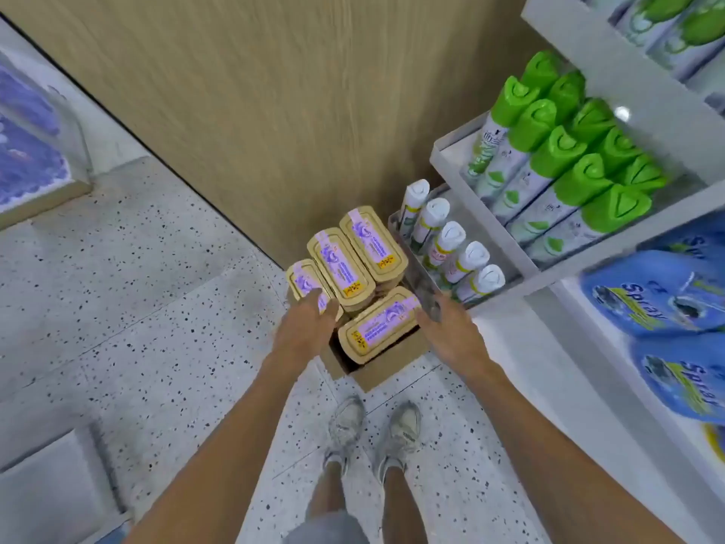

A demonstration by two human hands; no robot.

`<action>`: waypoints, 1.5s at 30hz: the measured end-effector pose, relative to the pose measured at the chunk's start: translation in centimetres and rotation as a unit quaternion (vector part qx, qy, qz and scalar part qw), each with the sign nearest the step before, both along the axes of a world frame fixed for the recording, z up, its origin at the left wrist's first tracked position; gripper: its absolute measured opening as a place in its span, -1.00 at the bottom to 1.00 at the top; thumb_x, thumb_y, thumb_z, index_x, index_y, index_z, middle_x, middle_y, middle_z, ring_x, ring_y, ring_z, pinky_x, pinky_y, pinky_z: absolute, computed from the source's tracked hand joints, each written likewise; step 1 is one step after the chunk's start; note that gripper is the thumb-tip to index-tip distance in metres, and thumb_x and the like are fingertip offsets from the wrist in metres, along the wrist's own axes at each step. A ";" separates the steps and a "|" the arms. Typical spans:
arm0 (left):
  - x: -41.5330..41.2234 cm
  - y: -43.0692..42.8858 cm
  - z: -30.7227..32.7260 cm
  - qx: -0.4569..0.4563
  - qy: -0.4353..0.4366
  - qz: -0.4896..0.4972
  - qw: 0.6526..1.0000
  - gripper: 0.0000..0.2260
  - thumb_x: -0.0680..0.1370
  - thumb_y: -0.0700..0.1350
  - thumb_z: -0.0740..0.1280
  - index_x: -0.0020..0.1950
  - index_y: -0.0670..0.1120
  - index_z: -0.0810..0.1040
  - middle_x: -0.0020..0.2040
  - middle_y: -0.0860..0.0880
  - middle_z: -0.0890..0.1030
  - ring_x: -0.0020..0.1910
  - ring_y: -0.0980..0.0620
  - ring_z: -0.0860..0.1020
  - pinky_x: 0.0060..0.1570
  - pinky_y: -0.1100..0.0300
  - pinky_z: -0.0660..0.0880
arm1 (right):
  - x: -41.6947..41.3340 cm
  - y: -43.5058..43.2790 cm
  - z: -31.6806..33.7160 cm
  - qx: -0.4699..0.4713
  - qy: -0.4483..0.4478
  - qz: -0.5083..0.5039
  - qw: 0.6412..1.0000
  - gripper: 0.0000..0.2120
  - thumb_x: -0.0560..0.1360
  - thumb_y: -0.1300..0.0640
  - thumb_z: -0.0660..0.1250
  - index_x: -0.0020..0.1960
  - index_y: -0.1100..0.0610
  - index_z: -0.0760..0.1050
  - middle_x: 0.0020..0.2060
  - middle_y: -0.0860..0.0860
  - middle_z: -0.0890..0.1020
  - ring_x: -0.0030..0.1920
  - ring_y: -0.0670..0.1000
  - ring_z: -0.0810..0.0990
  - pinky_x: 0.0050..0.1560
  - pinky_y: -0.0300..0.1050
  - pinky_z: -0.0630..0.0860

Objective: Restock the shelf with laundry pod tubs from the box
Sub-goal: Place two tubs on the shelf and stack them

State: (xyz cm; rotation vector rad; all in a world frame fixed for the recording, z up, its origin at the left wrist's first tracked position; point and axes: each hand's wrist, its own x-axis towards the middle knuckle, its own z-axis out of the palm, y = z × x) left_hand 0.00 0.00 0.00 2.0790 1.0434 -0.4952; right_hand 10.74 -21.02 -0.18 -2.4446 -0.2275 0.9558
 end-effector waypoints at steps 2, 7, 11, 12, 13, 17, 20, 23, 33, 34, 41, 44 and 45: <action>2.1 1.0 -3.1 -0.019 0.006 0.035 0.999 -0.44 0.67 0.16 0.18 0.61 -0.08 0.25 0.54 -0.18 0.40 0.48 -0.23 0.40 0.44 -0.11 0.34 | 1.3 0.6 -3.0 0.000 0.020 -0.021 1.000 -0.40 0.52 -0.27 0.16 0.44 0.04 0.34 0.37 0.07 0.51 0.35 0.19 0.49 0.27 0.21 0.47; 5.7 2.5 -9.5 -0.037 0.009 0.074 0.997 -0.41 0.68 0.15 0.17 0.61 -0.15 0.19 0.53 -0.20 0.38 0.50 -0.22 0.35 0.41 -0.09 0.31 | 4.1 2.1 -9.7 0.000 0.070 -0.053 0.996 -0.33 0.55 -0.24 0.22 0.55 0.07 0.22 0.50 0.10 0.38 0.46 0.18 0.37 0.39 0.18 0.38; 7.3 3.2 -13.4 -0.064 -0.014 0.118 0.991 -0.54 0.70 0.07 0.18 0.45 -0.23 0.29 0.27 -0.22 0.54 0.24 -0.21 0.50 0.11 0.04 0.38 | 4.9 2.8 -13.7 0.041 0.090 -0.091 0.991 -0.34 0.59 -0.18 0.29 0.56 0.12 0.24 0.51 0.07 0.37 0.49 0.12 0.34 0.40 0.08 0.31; 7.6 3.2 -14.1 -0.074 -0.023 0.136 0.988 -0.57 0.70 0.06 0.18 0.41 -0.22 0.31 0.18 -0.17 0.54 0.20 -0.19 0.52 0.08 0.04 0.39 | 4.9 3.0 -14.4 0.045 0.098 -0.103 0.989 -0.37 0.59 -0.16 0.30 0.54 0.13 0.28 0.47 0.08 0.41 0.46 0.12 0.37 0.39 0.06 0.32; 7.7 3.3 -15.0 -0.077 -0.035 0.152 0.985 -0.59 0.70 0.07 0.18 0.39 -0.21 0.32 0.15 -0.13 0.53 0.18 -0.17 0.53 0.08 0.03 0.42 | 4.9 3.1 -15.1 0.047 0.102 -0.109 0.988 -0.42 0.59 -0.15 0.31 0.49 0.14 0.35 0.40 0.09 0.48 0.41 0.12 0.42 0.36 0.04 0.35; 7.7 3.7 -17.8 -0.090 -0.064 0.199 0.974 -0.62 0.69 0.11 0.19 0.33 -0.16 0.38 0.16 -0.10 0.55 0.14 -0.09 0.52 0.20 -0.01 0.48 | 4.2 2.8 -17.7 0.078 0.109 -0.131 0.982 -0.67 0.59 -0.11 0.31 0.09 0.17 0.52 -0.03 0.12 0.61 0.04 0.14 0.57 0.00 0.00 0.45; 7.3 3.7 -19.0 -0.144 -0.083 0.244 0.955 -0.65 0.62 0.22 0.19 0.15 -0.05 0.38 0.01 -0.04 0.57 0.16 -0.18 0.58 0.19 -0.28 0.54 | 3.8 2.2 -18.8 0.114 0.128 -0.139 0.975 -0.62 0.50 -0.25 0.35 0.01 0.07 0.49 -0.07 0.03 0.58 -0.07 0.02 0.52 -0.11 -0.06 0.41; 7.1 3.4 -19.5 -0.146 -0.102 0.258 0.950 -0.69 0.64 0.19 0.15 0.11 -0.05 0.39 -0.03 0.01 0.56 0.15 -0.19 0.59 0.16 -0.32 0.55 | 3.5 2.2 -19.4 0.133 0.134 -0.152 0.970 -0.40 0.38 -0.44 0.30 0.16 0.01 0.52 0.10 0.01 0.66 0.06 0.07 0.62 0.02 0.06 0.58; 6.0 2.9 -16.3 -0.153 -0.121 0.279 0.940 -0.81 0.68 0.11 0.15 0.00 0.05 0.45 0.01 -0.01 0.62 0.10 -0.11 0.62 0.19 -0.25 0.57 | 0.7 0.2 -17.0 0.186 0.100 -0.199 0.957 -0.82 0.59 -0.13 0.32 0.03 -0.03 0.53 -0.23 0.00 0.57 -0.31 -0.06 0.48 -0.26 -0.17 0.38; 5.9 2.6 -15.5 -0.152 -0.129 0.276 0.940 -0.81 0.70 0.09 0.14 0.04 0.02 0.45 -0.01 0.00 0.61 0.07 -0.08 0.62 0.18 -0.23 0.58 | 0.2 -0.2 -16.6 0.190 0.101 -0.216 0.952 -0.74 0.58 -0.17 0.31 0.13 -0.02 0.54 -0.15 -0.01 0.62 -0.20 -0.05 0.56 -0.17 -0.15 0.43; 4.5 0.1 -10.0 -0.157 -0.146 0.237 0.948 -0.72 0.72 0.05 0.13 0.22 -0.14 0.45 0.08 -0.10 0.64 0.10 -0.13 0.64 -0.02 -0.08 0.68 | -2.9 -3.9 -12.6 0.176 0.076 -0.332 0.924 -0.68 0.50 -0.28 0.28 0.02 -0.06 0.56 -0.18 -0.05 0.69 -0.08 0.05 0.66 0.14 0.21 0.60; 4.0 -1.5 -8.4 -0.165 -0.150 0.206 0.953 -0.69 0.71 0.06 0.14 0.25 -0.14 0.47 0.14 -0.11 0.65 0.12 -0.11 0.65 -0.04 -0.06 0.69 | -4.4 -6.1 -10.9 0.186 0.087 -0.374 0.904 -0.58 0.45 -0.34 0.29 0.07 -0.03 0.54 -0.18 0.04 0.72 -0.09 0.07 0.69 0.12 0.23 0.61; 4.0 -2.3 -7.9 -0.167 -0.149 0.191 0.956 -0.69 0.71 0.07 0.14 0.24 -0.13 0.47 0.13 -0.10 0.65 0.13 -0.12 0.65 0.00 -0.10 0.68 | -4.9 -6.9 -10.3 0.185 0.081 -0.382 0.902 -0.60 0.47 -0.32 0.29 0.06 -0.01 0.53 -0.15 0.14 0.70 -0.12 0.09 0.69 0.10 0.25 0.62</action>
